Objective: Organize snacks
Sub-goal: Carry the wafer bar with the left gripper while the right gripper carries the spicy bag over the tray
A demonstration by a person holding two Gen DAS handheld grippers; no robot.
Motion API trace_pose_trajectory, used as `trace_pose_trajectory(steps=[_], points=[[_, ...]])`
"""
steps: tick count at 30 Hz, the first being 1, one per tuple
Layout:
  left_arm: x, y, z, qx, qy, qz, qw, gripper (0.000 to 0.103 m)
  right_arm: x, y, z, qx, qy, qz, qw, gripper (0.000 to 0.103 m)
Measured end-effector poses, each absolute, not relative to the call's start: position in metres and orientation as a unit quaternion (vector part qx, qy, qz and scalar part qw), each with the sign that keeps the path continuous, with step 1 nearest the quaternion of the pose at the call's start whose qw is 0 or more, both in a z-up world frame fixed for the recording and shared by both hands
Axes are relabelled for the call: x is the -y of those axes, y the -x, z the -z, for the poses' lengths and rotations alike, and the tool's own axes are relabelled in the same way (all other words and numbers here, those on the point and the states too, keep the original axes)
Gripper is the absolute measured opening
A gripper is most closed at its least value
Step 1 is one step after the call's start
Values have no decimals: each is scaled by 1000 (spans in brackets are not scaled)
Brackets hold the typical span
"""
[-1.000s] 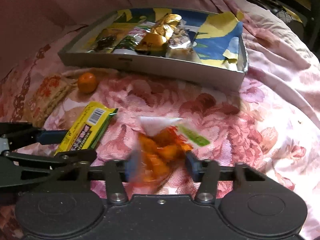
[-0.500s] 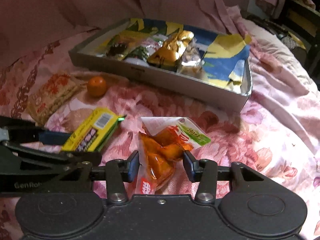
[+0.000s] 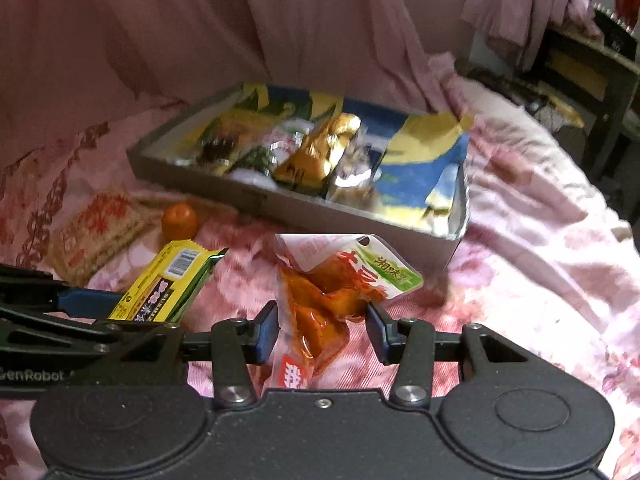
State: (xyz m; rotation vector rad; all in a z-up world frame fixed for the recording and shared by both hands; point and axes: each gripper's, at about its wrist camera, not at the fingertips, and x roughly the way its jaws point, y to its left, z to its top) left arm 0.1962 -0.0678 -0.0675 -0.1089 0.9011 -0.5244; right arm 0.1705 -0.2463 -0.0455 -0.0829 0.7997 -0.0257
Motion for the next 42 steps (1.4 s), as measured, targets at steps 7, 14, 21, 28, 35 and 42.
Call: trace_pose_trajectory(steps=[7,14,21,28,35,42], points=[[60,-208,50,-376,76,235,893,52,248,-167,29,-336,45,20,941,48],[60,-244,33,-325,97,216,916,52,257,-182,12,-286,29,35,957,48],[65,-287,25,-286,108,207,929,52,284,-215,1,-229,2,79,970,48],[69,-325,40,-292,111,201,928,52,301,-253,10,-209,19,125,970,48],[90,-338,56,-298,79,213,927,52,307,-281,33,-240,16,141,960,48],[93,-347,69,-325,80,208,919,52,304,-292,52,-273,11,142,952,48]])
